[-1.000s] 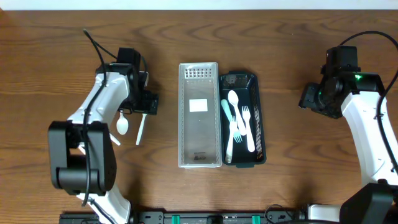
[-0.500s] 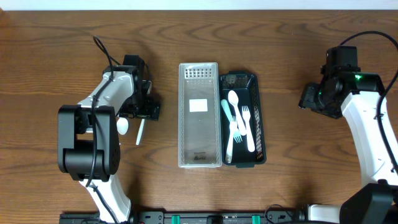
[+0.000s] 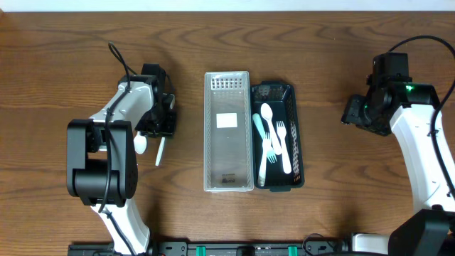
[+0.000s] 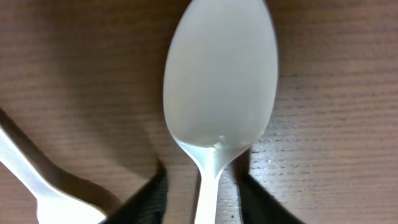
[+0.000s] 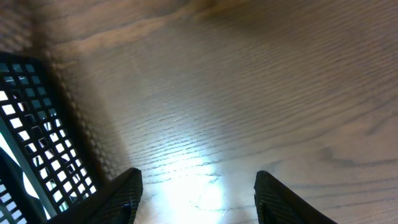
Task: Pack container
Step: 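Lower left gripper onto a white spoon on the left and grasp, then carry the spoon with left gripper over the white basket and release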
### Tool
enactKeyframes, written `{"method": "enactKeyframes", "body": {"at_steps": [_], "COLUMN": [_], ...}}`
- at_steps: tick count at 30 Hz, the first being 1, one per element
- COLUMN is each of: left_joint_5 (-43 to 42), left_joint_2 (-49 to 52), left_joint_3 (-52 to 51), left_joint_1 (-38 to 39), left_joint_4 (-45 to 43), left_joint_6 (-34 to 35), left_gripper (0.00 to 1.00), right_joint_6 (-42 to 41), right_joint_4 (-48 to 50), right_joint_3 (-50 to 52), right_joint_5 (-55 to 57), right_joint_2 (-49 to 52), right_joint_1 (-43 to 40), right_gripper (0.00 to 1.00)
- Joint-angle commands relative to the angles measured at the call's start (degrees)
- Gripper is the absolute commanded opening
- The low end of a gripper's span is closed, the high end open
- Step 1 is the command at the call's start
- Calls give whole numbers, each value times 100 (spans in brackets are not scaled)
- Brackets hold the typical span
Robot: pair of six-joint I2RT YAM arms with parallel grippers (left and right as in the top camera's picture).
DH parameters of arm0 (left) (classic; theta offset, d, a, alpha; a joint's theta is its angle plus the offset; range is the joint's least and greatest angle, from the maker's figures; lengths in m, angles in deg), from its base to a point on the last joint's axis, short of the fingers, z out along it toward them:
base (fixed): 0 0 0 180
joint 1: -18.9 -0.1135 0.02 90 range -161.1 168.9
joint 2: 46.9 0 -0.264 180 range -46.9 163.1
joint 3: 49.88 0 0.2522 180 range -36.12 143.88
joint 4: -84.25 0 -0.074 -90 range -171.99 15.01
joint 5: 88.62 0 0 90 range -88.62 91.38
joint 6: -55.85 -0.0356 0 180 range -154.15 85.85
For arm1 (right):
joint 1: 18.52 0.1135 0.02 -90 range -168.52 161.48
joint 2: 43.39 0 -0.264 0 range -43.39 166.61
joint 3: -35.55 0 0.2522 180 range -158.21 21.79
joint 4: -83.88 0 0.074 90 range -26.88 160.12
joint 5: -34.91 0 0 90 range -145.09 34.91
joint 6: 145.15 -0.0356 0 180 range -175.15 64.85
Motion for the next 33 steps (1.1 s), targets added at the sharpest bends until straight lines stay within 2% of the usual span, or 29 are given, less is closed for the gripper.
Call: {"method": "enactKeyframes", "body": {"at_steps": [1, 3, 5, 8, 15, 22, 26, 28, 31, 33], "left_joint_5": [-42, -37, -37, -37, -35, -35, -35, -35, -39, -39], "left_joint_2": [186, 186, 186, 170, -177, -1410, -2275, -2594, -2796, -2771], "left_joint_3": [-81, -81, -81, -81, 81, 573, 684, 682, 682, 669], "left_joint_1": [-13, -13, -13, -13, 2, 461, 1051, 1390, 1873, 2157], "left_joint_4": [52, 52, 52, 50, 210, 894, 1036, 1038, 1038, 1019], "left_joint_6": [-57, -59, -59, -57, 70, 122, 839, 1412, 2492, 2855], "left_gripper": [28, 25, 15, 6, 6, 6, 6, 6, 6, 6], "right_joint_6": [22, 24, 24, 24, 24, 24, 24, 24, 24, 24], "right_joint_4": [0, 0, -9, -31, -28, -26, -9, -4, -4, -4], "right_joint_3": [20, 20, 20, 20, 20, 20, 20, 20, 20, 20], "right_joint_5": [2, 2, 2, 2, 2, 2, 2, 2, 2, 2], "right_joint_2": [-26, -26, -26, -26, -26, -26, -26, -26, -26, -26], "right_joint_1": [-52, -52, -52, -52, -52, -52, -52, -52, -52, -52], "right_gripper": [61, 61, 61, 61, 61, 61, 61, 61, 61, 61]}}
